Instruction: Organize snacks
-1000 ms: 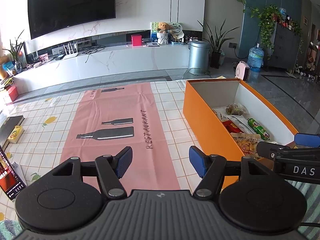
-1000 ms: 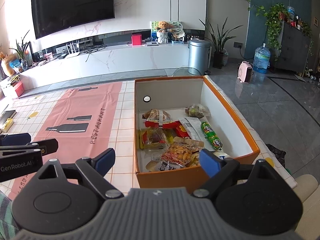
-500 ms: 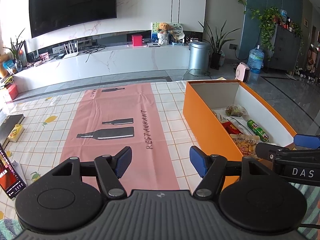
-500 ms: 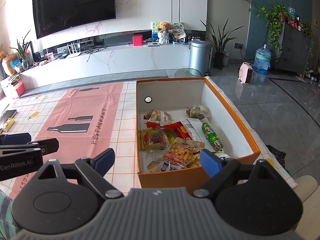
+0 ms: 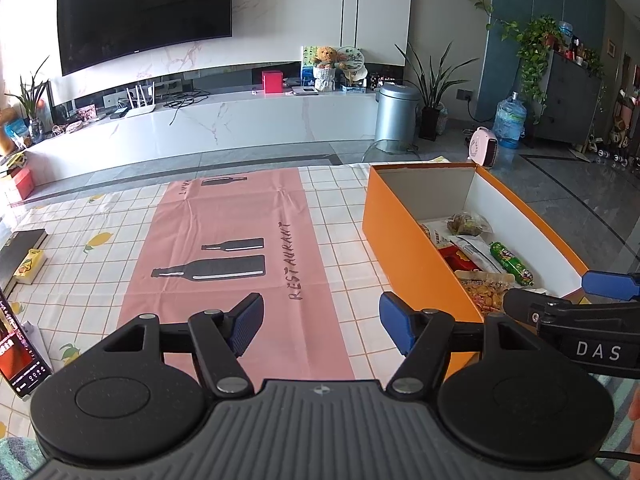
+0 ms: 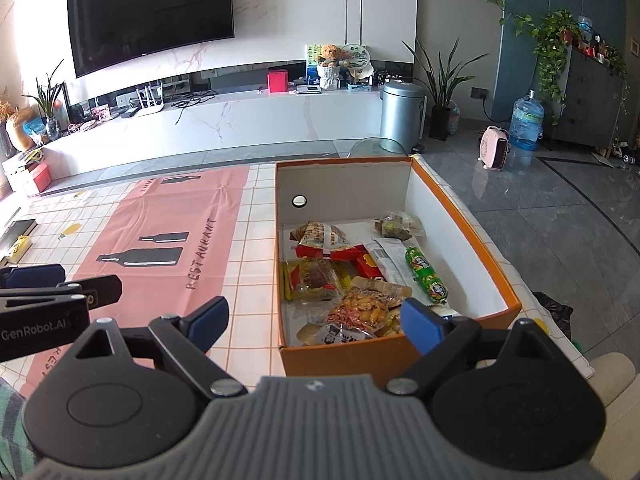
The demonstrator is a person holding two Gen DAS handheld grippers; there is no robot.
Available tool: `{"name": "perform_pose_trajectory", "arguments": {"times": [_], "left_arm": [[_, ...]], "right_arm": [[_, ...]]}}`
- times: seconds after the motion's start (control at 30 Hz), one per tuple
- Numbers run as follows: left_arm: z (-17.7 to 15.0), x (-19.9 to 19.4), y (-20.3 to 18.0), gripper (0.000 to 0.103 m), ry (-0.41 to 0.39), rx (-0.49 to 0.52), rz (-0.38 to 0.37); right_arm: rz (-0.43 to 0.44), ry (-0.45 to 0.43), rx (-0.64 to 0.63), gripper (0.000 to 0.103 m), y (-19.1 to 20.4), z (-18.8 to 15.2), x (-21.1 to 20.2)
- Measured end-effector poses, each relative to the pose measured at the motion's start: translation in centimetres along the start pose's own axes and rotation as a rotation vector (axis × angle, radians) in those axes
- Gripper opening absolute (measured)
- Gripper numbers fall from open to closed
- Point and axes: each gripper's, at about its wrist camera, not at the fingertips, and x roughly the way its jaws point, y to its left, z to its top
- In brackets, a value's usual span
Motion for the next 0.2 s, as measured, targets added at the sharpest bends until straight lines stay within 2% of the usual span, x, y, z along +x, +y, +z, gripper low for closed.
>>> {"name": "perform_pose_trajectory", "arguments": {"times": [0.2], "left_arm": [[0.08, -0.49, -0.03, 0.078, -0.009, -0.016, 0.007]], "right_arm": [[0.001, 0.0, 0.0, 0.09, 0.05, 0.01, -0.02]]}}
